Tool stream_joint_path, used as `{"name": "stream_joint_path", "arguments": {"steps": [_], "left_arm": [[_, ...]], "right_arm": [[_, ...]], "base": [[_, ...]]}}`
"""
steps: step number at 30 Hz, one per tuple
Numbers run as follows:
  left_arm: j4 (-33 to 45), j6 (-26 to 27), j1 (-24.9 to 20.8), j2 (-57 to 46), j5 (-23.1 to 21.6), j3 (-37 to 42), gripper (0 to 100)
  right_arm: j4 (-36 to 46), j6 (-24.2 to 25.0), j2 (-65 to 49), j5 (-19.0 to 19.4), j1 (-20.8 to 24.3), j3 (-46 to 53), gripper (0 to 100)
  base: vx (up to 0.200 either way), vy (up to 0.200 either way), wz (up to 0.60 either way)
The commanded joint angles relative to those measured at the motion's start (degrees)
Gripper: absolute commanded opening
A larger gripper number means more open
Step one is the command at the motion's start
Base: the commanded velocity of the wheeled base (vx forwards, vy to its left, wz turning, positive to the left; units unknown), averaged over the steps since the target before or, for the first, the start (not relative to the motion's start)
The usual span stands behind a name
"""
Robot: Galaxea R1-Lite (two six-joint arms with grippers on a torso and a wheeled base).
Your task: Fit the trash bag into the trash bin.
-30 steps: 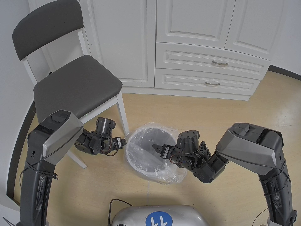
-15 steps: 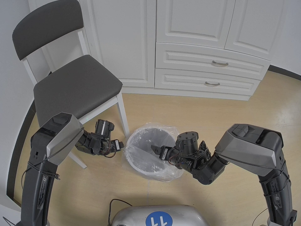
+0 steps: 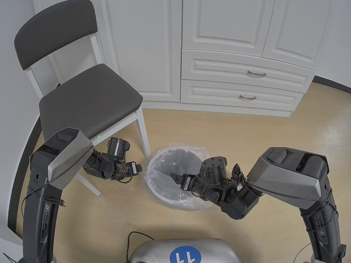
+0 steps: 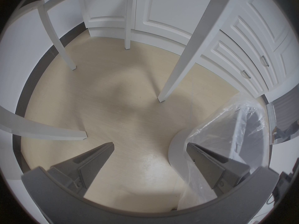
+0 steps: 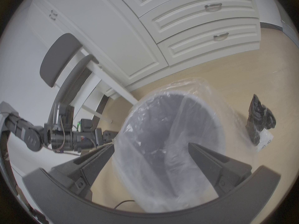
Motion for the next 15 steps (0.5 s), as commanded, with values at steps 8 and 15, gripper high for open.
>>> {"name": "stream_joint_path", "arguments": {"steps": [8, 15], "left_arm": [[-0.25, 0.43, 0.88, -3.88, -0.09, 1.44, 100], [-0.42, 0.52, 0.79, -5.2, -0.09, 2.23, 100]], "right_arm": [[0.83, -2.19, -0.7, 1.83, 6.71, 8.64, 100], [0.04, -2.28, -2.98, 2.01, 10.93, 11.19, 100]], "base": [[0.0, 0.0, 0.0], [0.0, 0.0, 0.0]]}}
